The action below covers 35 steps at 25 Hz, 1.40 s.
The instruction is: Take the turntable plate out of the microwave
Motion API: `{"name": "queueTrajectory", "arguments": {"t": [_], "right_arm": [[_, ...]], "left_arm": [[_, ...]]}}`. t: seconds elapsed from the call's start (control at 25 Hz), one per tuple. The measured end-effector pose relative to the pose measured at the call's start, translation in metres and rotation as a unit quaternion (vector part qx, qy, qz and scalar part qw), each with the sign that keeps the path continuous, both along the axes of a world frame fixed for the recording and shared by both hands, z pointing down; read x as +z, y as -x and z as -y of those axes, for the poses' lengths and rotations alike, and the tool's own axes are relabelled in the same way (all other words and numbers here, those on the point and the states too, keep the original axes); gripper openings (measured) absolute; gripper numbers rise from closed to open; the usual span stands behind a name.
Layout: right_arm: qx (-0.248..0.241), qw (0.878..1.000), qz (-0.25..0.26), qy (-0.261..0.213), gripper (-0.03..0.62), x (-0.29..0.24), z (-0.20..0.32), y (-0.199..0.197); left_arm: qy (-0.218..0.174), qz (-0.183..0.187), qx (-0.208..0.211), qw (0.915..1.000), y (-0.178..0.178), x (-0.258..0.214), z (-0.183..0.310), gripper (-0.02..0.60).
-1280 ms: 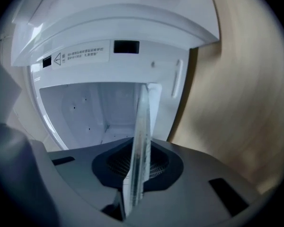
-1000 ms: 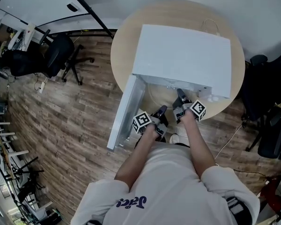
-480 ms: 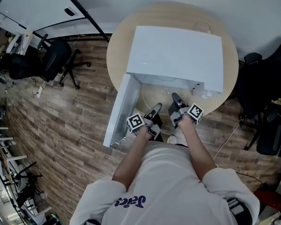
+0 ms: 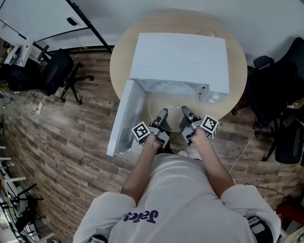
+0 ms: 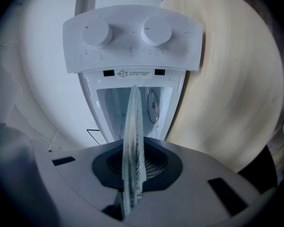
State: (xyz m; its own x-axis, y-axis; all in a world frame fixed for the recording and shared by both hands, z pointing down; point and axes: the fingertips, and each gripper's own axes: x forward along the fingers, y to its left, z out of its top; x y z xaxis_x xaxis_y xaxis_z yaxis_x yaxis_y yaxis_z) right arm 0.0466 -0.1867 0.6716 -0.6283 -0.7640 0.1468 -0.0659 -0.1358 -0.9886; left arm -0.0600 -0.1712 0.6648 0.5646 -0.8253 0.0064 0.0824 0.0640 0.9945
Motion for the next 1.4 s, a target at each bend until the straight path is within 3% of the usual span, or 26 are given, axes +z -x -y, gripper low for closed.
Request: {"name": "queueTrajectory", "arguments": {"t": [0.32, 0.36, 0.48, 0.52, 0.72, 0.96, 1.24, 1.4], "right_arm": [[-0.032, 0.999, 0.000, -0.015, 0.032, -0.029, -0.025, -0.001], [-0.035, 0.999, -0.001, -0.014, 0.032, -0.033, -0.029, 0.000], [-0.036, 0.999, -0.001, -0.003, 0.032, -0.045, -0.039, -0.004], [-0.035, 0.999, 0.002, 0.001, 0.032, -0.049, -0.041, -0.006], [-0.034, 0.999, 0.020, -0.004, 0.034, -0.076, -0.057, -0.014], [-0.045, 0.999, -0.001, -0.008, 0.035, -0.123, -0.072, -0.018], [-0.057, 0.995, 0.014, -0.079, 0.034, -0.160, -0.067, -0.020], [-0.061, 0.994, 0.005, -0.085, 0.034, -0.165, -0.066, -0.019]], "left_arm": [[-0.001, -0.032, -0.016, 0.9994, -0.013, -0.023, -0.011, 0.219], [-0.003, -0.030, -0.019, 0.9994, -0.012, -0.026, -0.015, 0.206], [-0.011, 0.000, -0.022, 0.9997, -0.013, -0.039, -0.025, 0.091], [-0.012, 0.009, -0.020, 0.9997, -0.015, -0.045, -0.027, 0.084], [-0.006, 0.014, -0.016, 0.9998, -0.026, -0.077, -0.045, 0.084], [-0.006, 0.004, -0.023, 0.9997, -0.031, -0.118, -0.060, 0.081], [-0.080, 0.047, -0.014, 0.9956, -0.032, -0.169, -0.055, 0.081], [-0.088, 0.039, -0.013, 0.9953, -0.032, -0.174, -0.055, 0.081]]}}
